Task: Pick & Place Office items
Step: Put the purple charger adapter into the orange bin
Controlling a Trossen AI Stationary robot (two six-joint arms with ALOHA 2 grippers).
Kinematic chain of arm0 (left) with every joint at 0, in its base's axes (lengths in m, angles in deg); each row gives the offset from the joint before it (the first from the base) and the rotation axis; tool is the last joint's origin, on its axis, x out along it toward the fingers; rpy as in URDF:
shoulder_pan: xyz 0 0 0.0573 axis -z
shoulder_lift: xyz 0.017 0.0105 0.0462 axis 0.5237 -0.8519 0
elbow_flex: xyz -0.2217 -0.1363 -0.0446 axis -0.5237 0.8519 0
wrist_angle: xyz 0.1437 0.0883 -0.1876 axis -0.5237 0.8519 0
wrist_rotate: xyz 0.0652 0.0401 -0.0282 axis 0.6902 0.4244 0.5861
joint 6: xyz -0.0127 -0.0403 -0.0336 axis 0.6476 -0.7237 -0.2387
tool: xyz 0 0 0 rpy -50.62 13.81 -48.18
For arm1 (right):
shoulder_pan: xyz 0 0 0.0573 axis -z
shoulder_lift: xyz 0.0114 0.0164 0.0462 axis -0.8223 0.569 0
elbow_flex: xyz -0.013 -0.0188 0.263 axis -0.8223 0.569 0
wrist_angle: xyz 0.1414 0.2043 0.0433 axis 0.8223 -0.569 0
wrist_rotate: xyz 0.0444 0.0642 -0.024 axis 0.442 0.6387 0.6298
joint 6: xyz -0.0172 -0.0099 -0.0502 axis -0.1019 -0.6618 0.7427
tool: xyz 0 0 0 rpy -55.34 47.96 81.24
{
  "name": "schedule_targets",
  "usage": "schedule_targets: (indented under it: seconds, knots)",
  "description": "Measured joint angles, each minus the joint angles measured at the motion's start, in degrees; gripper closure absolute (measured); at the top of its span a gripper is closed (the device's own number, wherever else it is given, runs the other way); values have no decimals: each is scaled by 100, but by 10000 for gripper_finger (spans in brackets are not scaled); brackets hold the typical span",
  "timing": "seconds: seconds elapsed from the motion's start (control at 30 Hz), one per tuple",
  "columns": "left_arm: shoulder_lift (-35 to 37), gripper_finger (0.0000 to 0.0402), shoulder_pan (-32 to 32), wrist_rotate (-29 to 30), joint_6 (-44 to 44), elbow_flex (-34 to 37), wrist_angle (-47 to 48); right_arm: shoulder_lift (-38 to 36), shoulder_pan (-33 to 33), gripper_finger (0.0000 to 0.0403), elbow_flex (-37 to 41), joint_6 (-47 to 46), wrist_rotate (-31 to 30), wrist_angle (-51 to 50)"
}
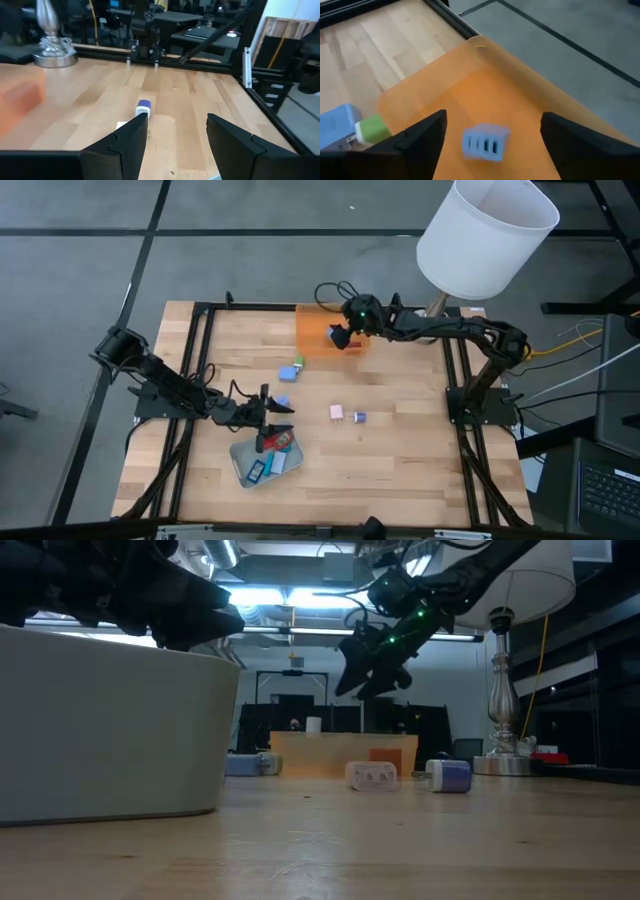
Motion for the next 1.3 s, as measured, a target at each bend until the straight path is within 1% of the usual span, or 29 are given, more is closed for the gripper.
schedule_targets:
  seconds: [0.13,0.2,0.3,0.33,0.47,0.57,0.7,0.8,0.87,0.93,0.97,1.03,1.07,1.17,1.3]
  knots:
    - [371,203,240,98,379,0,24,0,-90,80,0,20,44,1]
    - [738,203,439,146,561,-2,161,0,-132,79,0,20,175,2]
    - [1402,203,873,161,698,-2,610,0,-200,79,0,47,294,15]
    - [1646,203,1052,266,756,-2,785,0,-219,78,-2,72,294,31]
    - [2617,203,1823,1038,928,-2,1840,0,-265,78,-2,153,303,135]
    - [3285,203,2345,1336,967,-2,2343,0,-269,78,-4,151,446,182]
    - [3948,203,2832,1209,1615,-2,2371,0,-277,78,-7,113,732,326]
    - [4304,203,3065,808,2043,-2,2436,0,-315,78,-7,37,830,390]
    - [4423,203,3184,597,2259,-2,2574,0,-359,77,-7,37,830,414]
    - [4431,203,3270,586,2472,-2,2772,0,-397,77,-7,37,830,447]
    - [4402,203,3305,560,2408,-2,2930,0,-413,77,-7,40,830,470]
    - [4279,203,3368,321,1940,0,3165,0,-440,77,-7,48,832,543]
    - [4202,203,3382,200,1713,7,3186,0,-440,77,-7,48,832,573]
    - [4075,205,3386,228,1159,2,3001,0,-438,77,-7,46,830,643]
    - [4035,204,3381,229,1225,2,3018,-1,-435,77,-7,42,830,648]
